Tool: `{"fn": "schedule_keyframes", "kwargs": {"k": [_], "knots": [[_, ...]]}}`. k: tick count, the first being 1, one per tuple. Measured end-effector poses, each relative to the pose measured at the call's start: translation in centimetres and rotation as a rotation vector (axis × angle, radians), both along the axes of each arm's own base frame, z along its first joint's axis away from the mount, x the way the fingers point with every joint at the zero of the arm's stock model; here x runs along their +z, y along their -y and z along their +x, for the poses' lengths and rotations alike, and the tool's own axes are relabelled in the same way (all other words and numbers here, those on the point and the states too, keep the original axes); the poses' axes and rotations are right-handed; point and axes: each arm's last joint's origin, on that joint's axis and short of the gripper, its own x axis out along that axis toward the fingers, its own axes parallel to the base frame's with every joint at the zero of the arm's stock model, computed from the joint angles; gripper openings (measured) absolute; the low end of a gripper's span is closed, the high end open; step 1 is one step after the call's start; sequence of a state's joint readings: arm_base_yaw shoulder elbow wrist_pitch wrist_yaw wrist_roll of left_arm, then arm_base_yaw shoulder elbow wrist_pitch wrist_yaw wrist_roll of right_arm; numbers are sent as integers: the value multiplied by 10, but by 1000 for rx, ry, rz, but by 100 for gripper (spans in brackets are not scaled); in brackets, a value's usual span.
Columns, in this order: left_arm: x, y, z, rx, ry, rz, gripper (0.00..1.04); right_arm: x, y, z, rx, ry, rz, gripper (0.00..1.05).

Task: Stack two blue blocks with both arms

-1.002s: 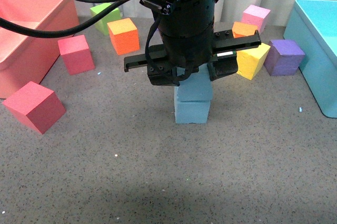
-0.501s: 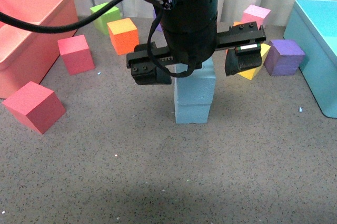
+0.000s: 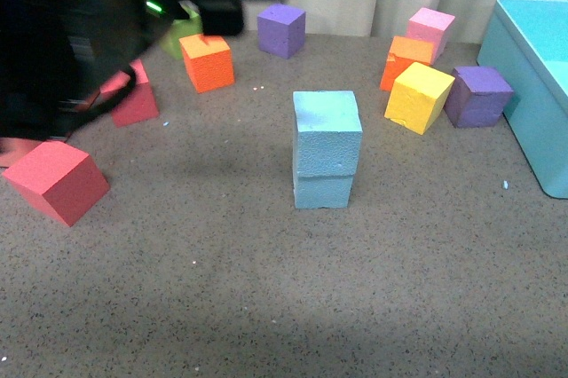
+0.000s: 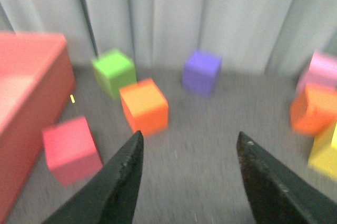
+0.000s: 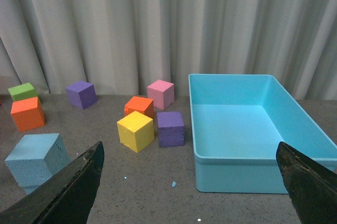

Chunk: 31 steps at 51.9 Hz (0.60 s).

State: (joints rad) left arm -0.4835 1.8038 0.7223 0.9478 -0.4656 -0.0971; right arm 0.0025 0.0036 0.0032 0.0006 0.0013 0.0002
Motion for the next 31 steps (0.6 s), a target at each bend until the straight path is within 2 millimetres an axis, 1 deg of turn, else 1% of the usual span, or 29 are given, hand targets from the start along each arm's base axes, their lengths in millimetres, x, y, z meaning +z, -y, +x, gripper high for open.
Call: {"fn": "schedule_keyframes", "kwargs": {"k": [3,5,6,8,9,12,14,20,22,28,31], "knots": [[15,-22,-15,11,108,-18,41,0,0,0,0,0,0,95],[19,-34,-24,15,154,-25,34,0,0,0,0,0,0,95],[19,-42,-32,20,168,-25,29,0,0,0,2,0,0,95],[14,-52,-42,16,157,-10,22,0,0,0,3,0,0,95],[12,-54,-44,14,151,-7,20,0,0,0,3,0,0,95],[3,-67,-57,8,114,14,9,0,0,0,3,0,0,95],[0,-72,-63,7,101,19,4,0,0,0,3,0,0,95],[0,-88,-80,1,103,22,4,0,0,0,2,0,0,95],[3,-95,-89,-1,114,20,4,0,0,0,2,0,0,95],[2,-107,-103,5,110,23,4,0,0,0,2,0,0,95],[1,-115,-113,13,102,26,4,0,0,0,3,0,0,95]]}}
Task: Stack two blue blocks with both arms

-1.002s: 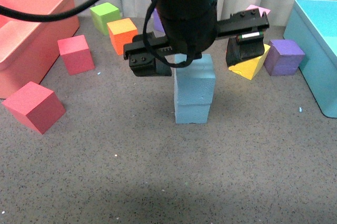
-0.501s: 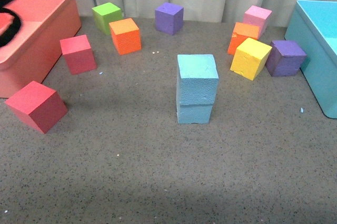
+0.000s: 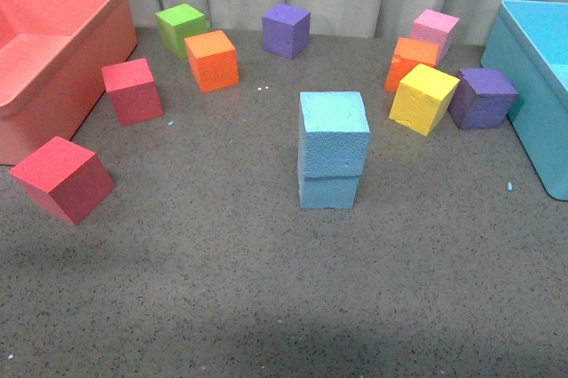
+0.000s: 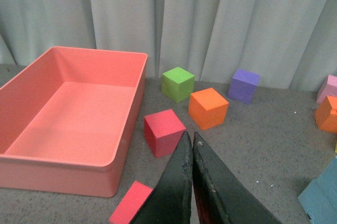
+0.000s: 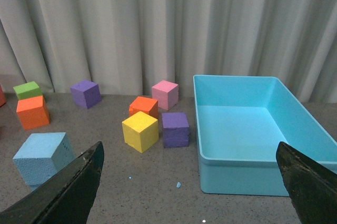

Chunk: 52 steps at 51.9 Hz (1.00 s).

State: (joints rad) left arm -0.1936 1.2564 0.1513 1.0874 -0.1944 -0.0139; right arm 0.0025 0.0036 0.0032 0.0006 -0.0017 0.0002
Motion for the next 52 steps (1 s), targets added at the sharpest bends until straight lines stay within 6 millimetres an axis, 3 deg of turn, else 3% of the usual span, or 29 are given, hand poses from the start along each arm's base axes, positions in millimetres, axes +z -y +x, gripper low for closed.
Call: {"fn": "schedule_keyframes", "kwargs": {"k": [13,30,52], "knots": [[1,-16,-28,-4,2,3,4,0,0,0,-1,0,0,95],[2,-31,-48,-3,5,3,4,0,0,0,-1,0,0,95],[12,-32,-75,-1,39,3,4,0,0,0,0,0,0,95]]}}
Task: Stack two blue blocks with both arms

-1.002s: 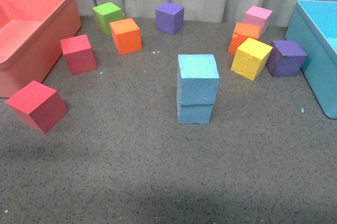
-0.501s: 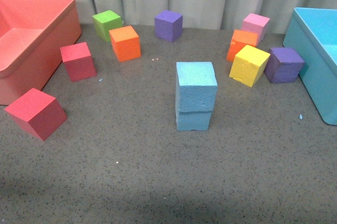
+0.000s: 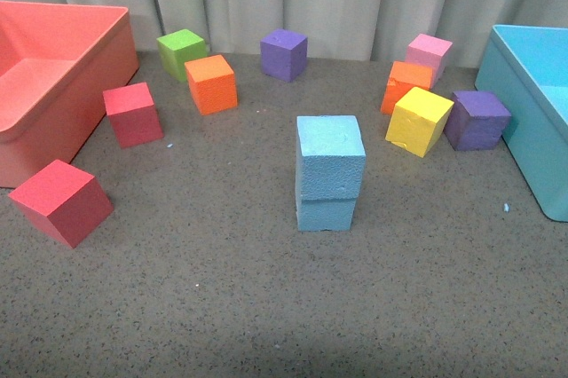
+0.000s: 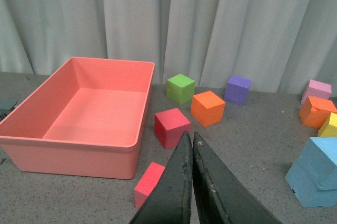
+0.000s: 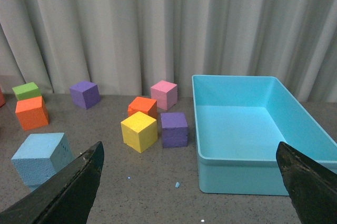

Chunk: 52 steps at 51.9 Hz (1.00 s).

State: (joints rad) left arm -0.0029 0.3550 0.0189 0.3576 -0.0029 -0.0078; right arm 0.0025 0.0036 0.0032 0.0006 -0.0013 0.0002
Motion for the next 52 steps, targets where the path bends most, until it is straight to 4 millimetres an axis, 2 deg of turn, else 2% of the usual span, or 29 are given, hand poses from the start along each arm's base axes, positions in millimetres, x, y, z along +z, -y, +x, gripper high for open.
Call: {"fn": "schedule_keyframes", "kwargs": {"k": [28,36,42,47,52], "knots": [[0,0,-12,0,1,0,4,0,0,0,0,0,0,95],[-3,0,-23,-2,-7,-1,4,0,0,0,0,0,0,95],[-3,0,-23,-2,-6,0,21,0,0,0,0,0,0,95],[-3,0,-23,-2,-6,0,46,0,0,0,0,0,0,95],[-3,0,-23,-2,-6,0,63,0,0,0,0,0,0,95]]}}
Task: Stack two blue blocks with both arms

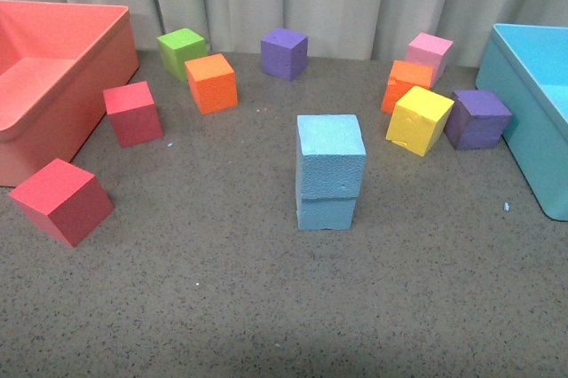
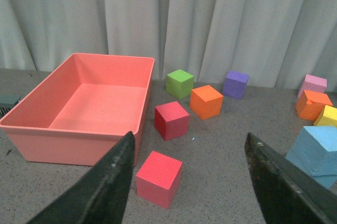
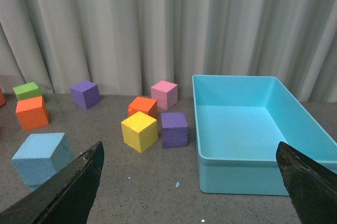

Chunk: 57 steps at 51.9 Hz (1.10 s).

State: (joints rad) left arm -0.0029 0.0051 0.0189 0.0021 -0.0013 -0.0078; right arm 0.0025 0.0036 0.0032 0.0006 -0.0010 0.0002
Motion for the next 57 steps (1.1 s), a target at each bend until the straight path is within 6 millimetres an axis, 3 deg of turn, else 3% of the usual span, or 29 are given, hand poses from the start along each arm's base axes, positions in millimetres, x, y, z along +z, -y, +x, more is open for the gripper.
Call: {"fn": "schedule_keyframes", "kwargs": {"k": [6,10,57], "knots": [[0,0,0,0,0,0,80,0,0,0,0,0,0,95],[0,0,0,0,0,0,99,0,0,0,0,0,0,95],[0,0,0,0,0,1,98,0,0,0,0,0,0,95]]}}
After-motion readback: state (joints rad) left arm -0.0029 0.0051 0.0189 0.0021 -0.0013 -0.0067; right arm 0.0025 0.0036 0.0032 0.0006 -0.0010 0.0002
